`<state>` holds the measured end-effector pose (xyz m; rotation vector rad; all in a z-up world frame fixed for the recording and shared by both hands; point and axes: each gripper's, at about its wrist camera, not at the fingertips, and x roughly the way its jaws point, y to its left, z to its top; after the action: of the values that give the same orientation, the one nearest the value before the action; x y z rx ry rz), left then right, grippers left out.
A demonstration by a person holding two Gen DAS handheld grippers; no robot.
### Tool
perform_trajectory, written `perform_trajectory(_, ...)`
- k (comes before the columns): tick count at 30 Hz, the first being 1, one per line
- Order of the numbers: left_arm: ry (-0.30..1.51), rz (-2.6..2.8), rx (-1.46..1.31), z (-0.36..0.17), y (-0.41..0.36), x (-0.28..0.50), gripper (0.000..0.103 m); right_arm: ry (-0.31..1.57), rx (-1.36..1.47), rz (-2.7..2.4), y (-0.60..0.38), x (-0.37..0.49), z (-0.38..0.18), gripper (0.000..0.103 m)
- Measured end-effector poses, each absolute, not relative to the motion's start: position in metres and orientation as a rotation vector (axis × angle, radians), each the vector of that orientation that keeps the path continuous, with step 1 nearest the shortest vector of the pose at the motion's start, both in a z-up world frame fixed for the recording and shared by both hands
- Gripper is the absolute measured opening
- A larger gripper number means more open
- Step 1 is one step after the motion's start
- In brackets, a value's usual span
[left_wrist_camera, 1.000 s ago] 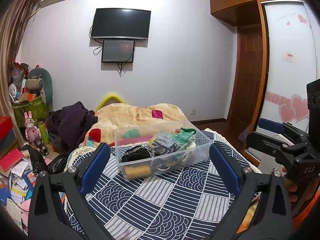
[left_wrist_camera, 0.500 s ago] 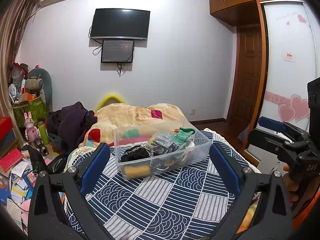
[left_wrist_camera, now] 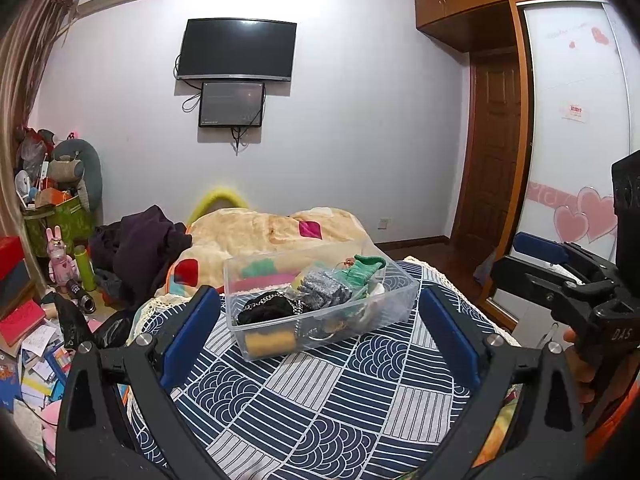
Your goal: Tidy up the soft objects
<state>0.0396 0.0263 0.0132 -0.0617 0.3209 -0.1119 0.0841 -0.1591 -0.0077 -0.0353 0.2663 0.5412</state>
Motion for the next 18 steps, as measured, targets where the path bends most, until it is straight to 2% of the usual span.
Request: perform_trajectory(18,0.327,-0.125,-0.068,0.012,0.0227,0.0399,0.101,0.275,-0.033,0.543,-0.1553,0.0816,-0.007,0.103)
